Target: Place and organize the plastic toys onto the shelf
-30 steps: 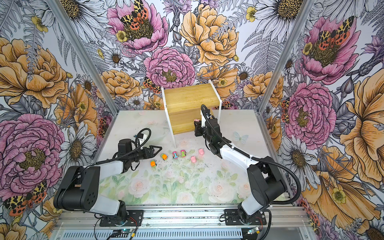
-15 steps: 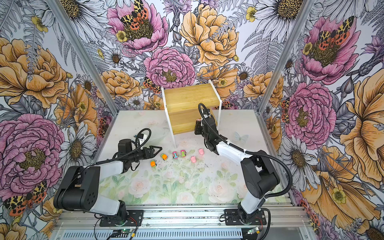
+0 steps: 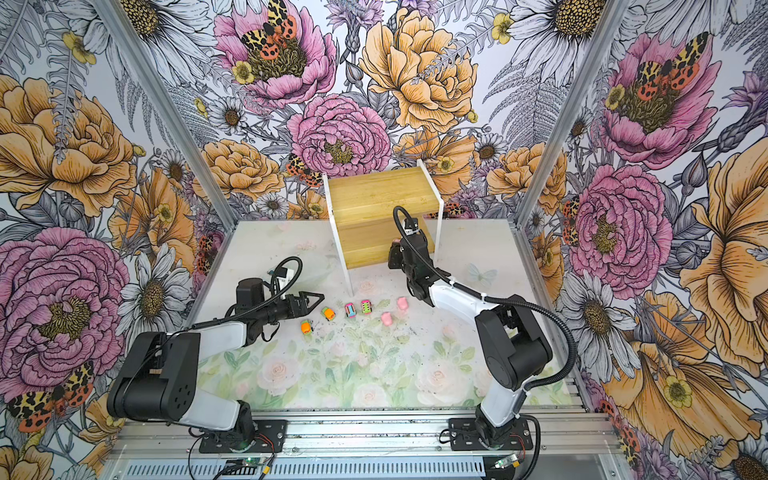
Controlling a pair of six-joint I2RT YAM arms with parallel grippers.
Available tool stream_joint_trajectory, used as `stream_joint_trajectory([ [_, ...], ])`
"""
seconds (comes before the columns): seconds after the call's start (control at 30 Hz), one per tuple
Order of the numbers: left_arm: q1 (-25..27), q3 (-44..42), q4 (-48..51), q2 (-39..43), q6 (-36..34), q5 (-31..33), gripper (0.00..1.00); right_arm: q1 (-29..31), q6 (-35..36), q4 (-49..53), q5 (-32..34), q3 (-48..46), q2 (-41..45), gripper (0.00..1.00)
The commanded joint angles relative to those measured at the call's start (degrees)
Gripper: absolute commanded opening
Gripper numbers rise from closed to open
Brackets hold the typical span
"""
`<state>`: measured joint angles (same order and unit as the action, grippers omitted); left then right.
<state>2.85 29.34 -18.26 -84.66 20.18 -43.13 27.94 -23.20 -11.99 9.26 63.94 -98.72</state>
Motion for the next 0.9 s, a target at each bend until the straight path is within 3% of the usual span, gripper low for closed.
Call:
stream_joint_trajectory([
  [0.0,-0.42,-0.08,-0.58,-0.4,-0.4,-0.75,0.99,0.52,-0.97,0.83,1.05,1.45,-1.13,0.29],
  [0.6,-0.46,0.19,0.04,-0.59,-0.54,-0.46,0.99,0.65,-1.06,1.54,1.41,-0.5,-0.78,0.36],
  [0.87,-0.47,0.3,0.36,-0.67,-0.71,-0.33,0.99,0.93,-0.97,2.4,1.58,-0.62,-0.32,0.45],
])
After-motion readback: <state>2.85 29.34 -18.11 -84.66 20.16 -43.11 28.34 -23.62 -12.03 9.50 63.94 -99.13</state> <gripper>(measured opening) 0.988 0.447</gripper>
